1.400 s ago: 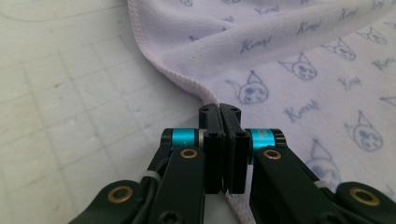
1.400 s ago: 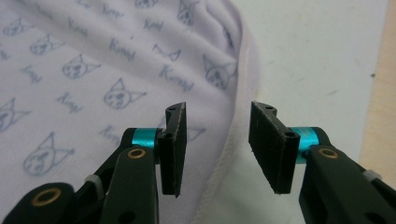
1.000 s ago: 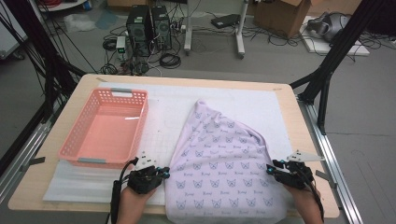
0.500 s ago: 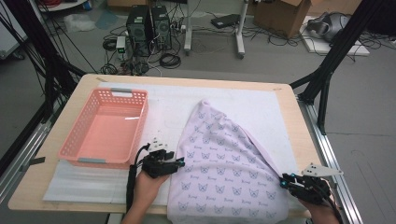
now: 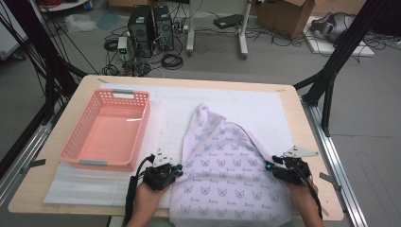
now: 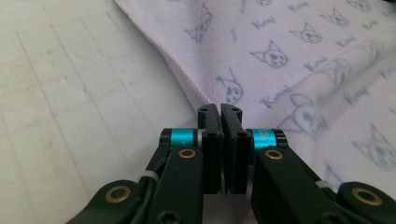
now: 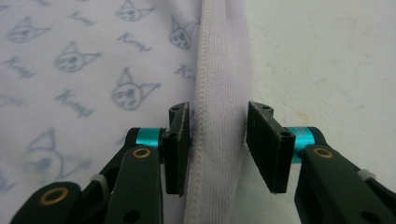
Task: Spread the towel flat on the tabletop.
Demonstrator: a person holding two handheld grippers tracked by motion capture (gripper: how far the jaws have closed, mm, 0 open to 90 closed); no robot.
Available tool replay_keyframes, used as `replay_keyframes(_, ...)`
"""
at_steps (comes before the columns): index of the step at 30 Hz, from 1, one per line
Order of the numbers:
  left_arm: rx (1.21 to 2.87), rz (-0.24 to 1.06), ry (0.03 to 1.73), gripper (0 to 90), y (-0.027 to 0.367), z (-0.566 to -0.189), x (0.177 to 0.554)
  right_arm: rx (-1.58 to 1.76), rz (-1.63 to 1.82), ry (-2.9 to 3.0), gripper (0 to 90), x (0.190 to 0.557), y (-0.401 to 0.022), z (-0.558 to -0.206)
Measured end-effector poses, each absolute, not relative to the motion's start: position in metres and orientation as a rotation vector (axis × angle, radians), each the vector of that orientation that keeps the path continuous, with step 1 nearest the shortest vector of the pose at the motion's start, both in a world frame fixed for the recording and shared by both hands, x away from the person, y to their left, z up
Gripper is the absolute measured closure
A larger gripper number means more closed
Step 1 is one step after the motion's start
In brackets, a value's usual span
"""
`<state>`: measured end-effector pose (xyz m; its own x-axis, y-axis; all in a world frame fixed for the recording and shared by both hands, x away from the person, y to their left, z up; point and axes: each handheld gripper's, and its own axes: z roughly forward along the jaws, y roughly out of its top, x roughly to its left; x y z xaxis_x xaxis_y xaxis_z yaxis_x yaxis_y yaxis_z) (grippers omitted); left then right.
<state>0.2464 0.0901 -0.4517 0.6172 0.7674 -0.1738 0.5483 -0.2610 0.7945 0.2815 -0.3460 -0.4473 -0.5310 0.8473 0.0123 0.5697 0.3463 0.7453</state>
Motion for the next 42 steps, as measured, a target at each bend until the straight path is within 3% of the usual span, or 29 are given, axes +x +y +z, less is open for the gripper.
replay_keyframes(2,1.942,0.301,1.04,86.3,0.094,-0.451,0.242,1.25,1.037,2.245,70.8,0.283,-0.345,-0.448)
replay_keyframes(3,1.939,0.303,1.04,85.9,0.095,-0.45,0.24,1.24,1.05,2.262,82.2,0.283,-0.344,-0.448)
replay_keyframes(6,1.914,0.298,1.054,77.4,0.099,-0.45,0.24,1.192,1.031,2.299,85.2,0.275,-0.344,-0.444)
replay_keyframes(8,1.895,0.284,1.048,68.4,0.101,-0.449,0.242,1.179,1.029,2.309,85.2,0.265,-0.351,-0.442)
replay_keyframes(12,1.862,0.267,1.031,62.2,0.101,-0.447,0.249,1.186,1.052,2.347,83.1,0.243,-0.369,-0.442)
replay_keyframes(15,1.856,0.259,1.016,57.5,0.097,-0.444,0.26,1.179,1.058,2.326,71.7,0.239,-0.376,-0.439)
replay_keyframes(17,1.856,0.255,1.019,53.8,0.094,-0.444,0.269,1.19,1.081,2.29,65.6,0.242,-0.376,-0.435)
replay_keyframes(25,1.842,0.25,1.078,47.9,0.083,-0.448,0.304,1.149,1.09,2.278,61.2,0.282,-0.349,-0.424)
replay_keyframes(29,1.889,0.249,1.109,49.0,0.075,-0.451,0.315,1.121,1.097,2.301,61.7,0.309,-0.327,-0.421)
replay_keyframes(31,1.907,0.285,1.1,54.1,0.071,-0.452,0.314,1.101,1.057,2.327,68.9,0.32,-0.316,-0.422)
replay_keyframes(33,1.934,0.319,1.107,68.3,0.07,-0.451,0.314,1.093,1.01,2.348,85.4,0.329,-0.311,-0.425)
replay_keyframes(34,1.949,0.319,1.108,81.9,0.07,-0.451,0.313,1.095,0.986,2.346,86.8,0.33,-0.311,-0.426)
replay_keyframes(35,1.959,0.332,1.101,86.7,0.071,-0.45,0.311,1.112,0.966,2.335,87.2,0.331,-0.313,-0.426)
replay_keyframes(42,1.951,0.323,1.08,87.8,0.08,-0.451,0.287,1.237,0.892,2.219,87.4,0.31,-0.356,-0.418)
